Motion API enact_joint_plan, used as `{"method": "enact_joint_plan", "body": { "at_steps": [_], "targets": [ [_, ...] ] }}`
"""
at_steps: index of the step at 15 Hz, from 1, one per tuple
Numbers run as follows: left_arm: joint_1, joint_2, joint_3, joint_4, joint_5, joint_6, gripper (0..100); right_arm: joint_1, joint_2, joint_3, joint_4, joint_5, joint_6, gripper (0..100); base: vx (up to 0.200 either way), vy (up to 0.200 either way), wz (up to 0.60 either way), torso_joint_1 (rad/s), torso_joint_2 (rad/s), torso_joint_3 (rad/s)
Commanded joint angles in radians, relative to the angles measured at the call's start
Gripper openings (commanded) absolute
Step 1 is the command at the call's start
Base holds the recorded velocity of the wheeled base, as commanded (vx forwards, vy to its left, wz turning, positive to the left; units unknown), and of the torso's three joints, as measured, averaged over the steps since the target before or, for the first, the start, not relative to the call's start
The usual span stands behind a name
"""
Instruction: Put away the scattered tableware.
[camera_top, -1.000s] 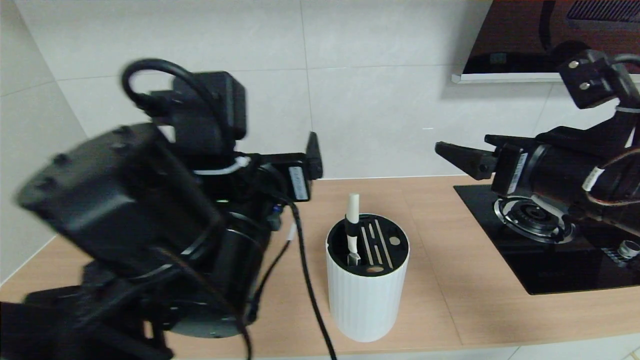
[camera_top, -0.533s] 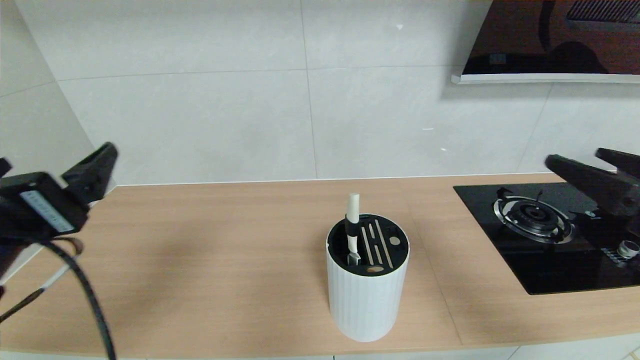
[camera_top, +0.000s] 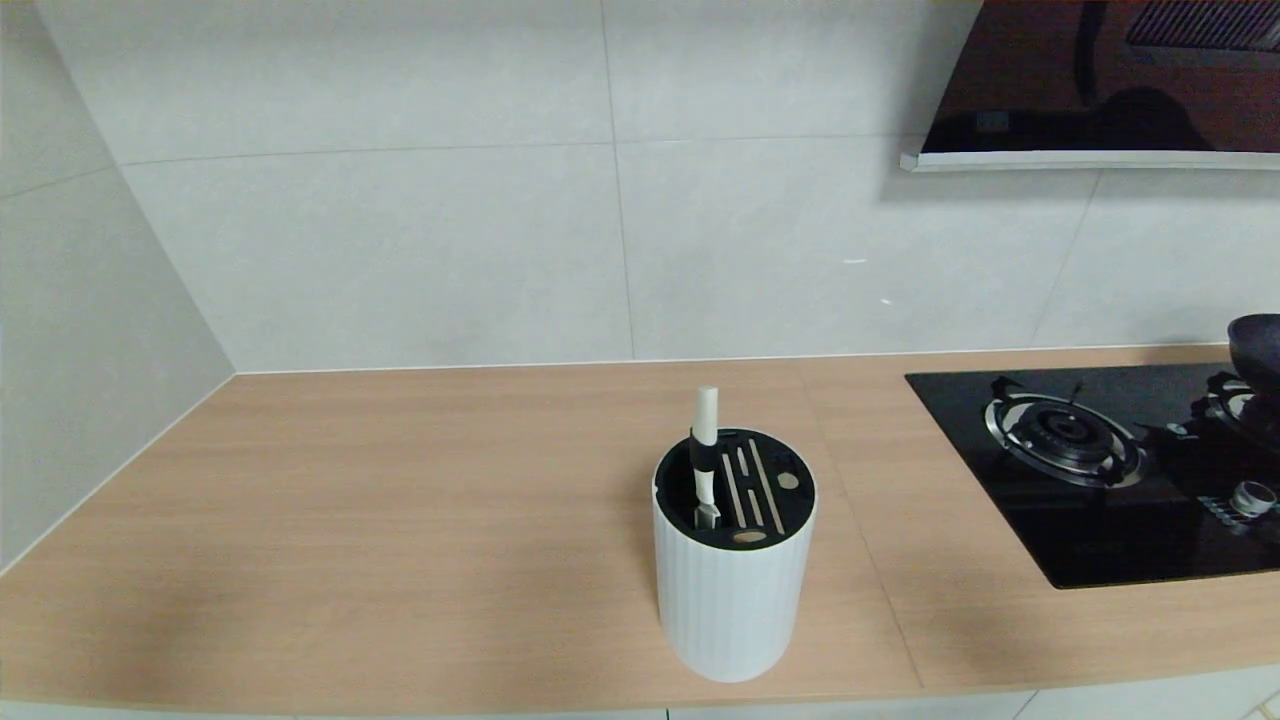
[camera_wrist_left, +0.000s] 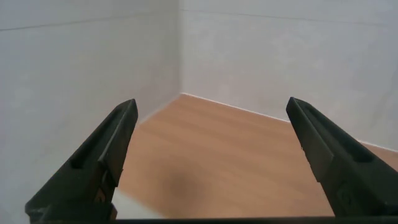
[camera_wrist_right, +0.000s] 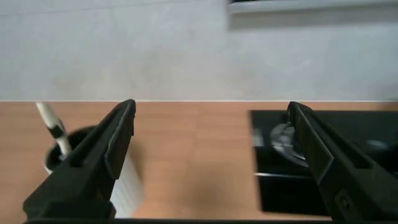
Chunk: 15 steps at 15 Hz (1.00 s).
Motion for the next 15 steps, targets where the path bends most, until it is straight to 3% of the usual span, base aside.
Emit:
{"method": "enact_joint_plan", "body": {
  "at_steps": [1, 3, 6, 9, 10, 11, 12, 15],
  "targets": [
    [0.180, -0.290, 0.034, 0.167, -0.110, 0.015, 100, -0.103, -0.303, 0.014, 0.164, -0.002, -0.054, 100, 0.000, 0.000, 0.00, 0.000, 0.00, 0.000],
    [0.246, -0.377, 0.080, 0.181, -0.224, 0.024, 100, -0.123, -0.303, 0.028, 0.163, -0.005, -0.039, 100, 0.000, 0.000, 0.00, 0.000, 0.00, 0.000],
    [0.247, -0.377, 0.141, 0.126, -0.178, 0.020, 100, -0.209, -0.401, 0.110, 0.172, 0.014, -0.039, 100, 0.000, 0.000, 0.00, 0.000, 0.00, 0.000],
    [0.247, -0.377, 0.291, 0.100, -0.206, 0.026, 100, -0.209, -0.401, 0.246, 0.166, 0.033, 0.007, 100, 0.000, 0.000, 0.00, 0.000, 0.00, 0.000],
    [0.247, -0.377, 0.322, 0.092, -0.230, 0.018, 100, -0.209, -0.401, 0.294, 0.163, 0.056, 0.007, 100, 0.000, 0.000, 0.00, 0.000, 0.00, 0.000],
    [0.247, -0.377, 0.399, 0.049, -0.298, 0.001, 100, -0.209, -0.401, 0.370, 0.135, 0.096, 0.010, 100, 0.000, 0.000, 0.00, 0.000, 0.00, 0.000],
    [0.247, -0.377, 0.414, 0.063, -0.339, -0.014, 100, -0.209, -0.401, 0.413, 0.106, 0.107, 0.009, 100, 0.000, 0.000, 0.00, 0.000, 0.00, 0.000],
    [0.247, -0.377, 0.414, 0.225, -0.483, -0.087, 100, -0.209, -0.401, 0.416, 0.186, 0.147, 0.006, 100, 0.000, 0.000, 0.00, 0.000, 0.00, 0.000]
  ]
}}
